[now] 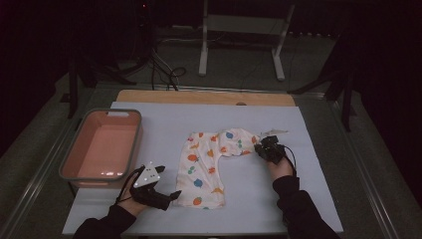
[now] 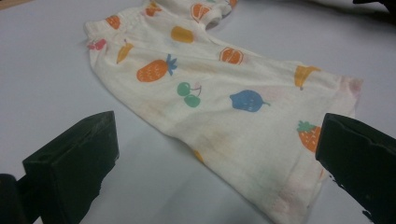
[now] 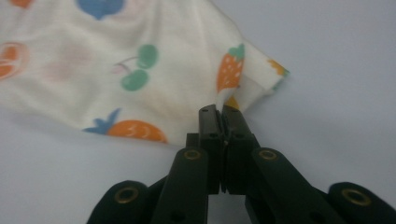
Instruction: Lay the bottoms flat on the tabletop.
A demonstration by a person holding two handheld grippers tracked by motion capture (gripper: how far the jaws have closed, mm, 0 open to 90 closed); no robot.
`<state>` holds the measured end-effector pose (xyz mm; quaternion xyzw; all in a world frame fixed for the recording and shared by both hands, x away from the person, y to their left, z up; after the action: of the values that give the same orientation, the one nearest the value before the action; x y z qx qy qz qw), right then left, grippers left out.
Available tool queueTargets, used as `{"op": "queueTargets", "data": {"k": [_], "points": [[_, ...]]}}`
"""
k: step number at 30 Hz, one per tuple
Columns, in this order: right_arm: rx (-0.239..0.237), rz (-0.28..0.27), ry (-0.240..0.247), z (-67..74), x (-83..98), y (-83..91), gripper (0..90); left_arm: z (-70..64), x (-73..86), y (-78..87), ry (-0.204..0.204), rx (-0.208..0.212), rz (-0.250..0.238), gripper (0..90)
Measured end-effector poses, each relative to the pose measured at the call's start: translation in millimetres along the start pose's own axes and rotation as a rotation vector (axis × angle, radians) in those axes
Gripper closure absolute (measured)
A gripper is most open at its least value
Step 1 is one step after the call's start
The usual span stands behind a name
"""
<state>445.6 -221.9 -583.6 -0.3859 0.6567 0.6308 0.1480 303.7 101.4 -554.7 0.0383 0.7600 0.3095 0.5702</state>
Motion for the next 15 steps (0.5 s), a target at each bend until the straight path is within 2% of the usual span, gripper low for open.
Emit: {"op": "queueTargets", "data": {"k": [2, 8, 9, 12, 14, 15], "points": [[-0.009, -0.025, 0.018, 3.2, -2.8, 7.6, 89.0, 0.1, 0.3, 0.2, 0.002, -0.001, -0.001, 0.6], [-0.059, -0.109, 0.022, 10.8, -11.5, 40.6, 89.0, -0.2, -0.4, 0.0, -0.001, 0.001, -0.001, 0.6], [-0.082, -0.113, 0.024, 13.1, -12.1, 45.7, 89.0, -0.1, -0.6, 0.1, -0.001, 0.001, -0.001, 0.6], [-0.088, -0.125, 0.039, 16.9, -13.9, 55.1, 89.0, -0.1, -0.7, -0.3, 0.001, 0.002, -0.002, 0.6], [-0.132, -0.117, 0.055, 29.1, -18.3, 67.7, 88.9, -0.3, -0.7, -0.6, 0.001, 0.003, 0.0, 0.6], [-0.132, -0.117, 0.055, 29.1, -18.3, 67.7, 88.9, -0.4, -0.6, -0.7, -0.001, 0.003, 0.0, 0.6]]}}
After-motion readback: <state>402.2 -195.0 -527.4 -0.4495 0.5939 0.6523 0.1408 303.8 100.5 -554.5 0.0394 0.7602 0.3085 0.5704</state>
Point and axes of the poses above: each handheld gripper's, and its own axes: y roughly backward along the jaws, x roughly out of its underside, z roughly to its left, the point moved 9 cm from there along -y, roughly forward along the jaws, and after that the axes turned 13 degrees about x, right-handed, at the moved point
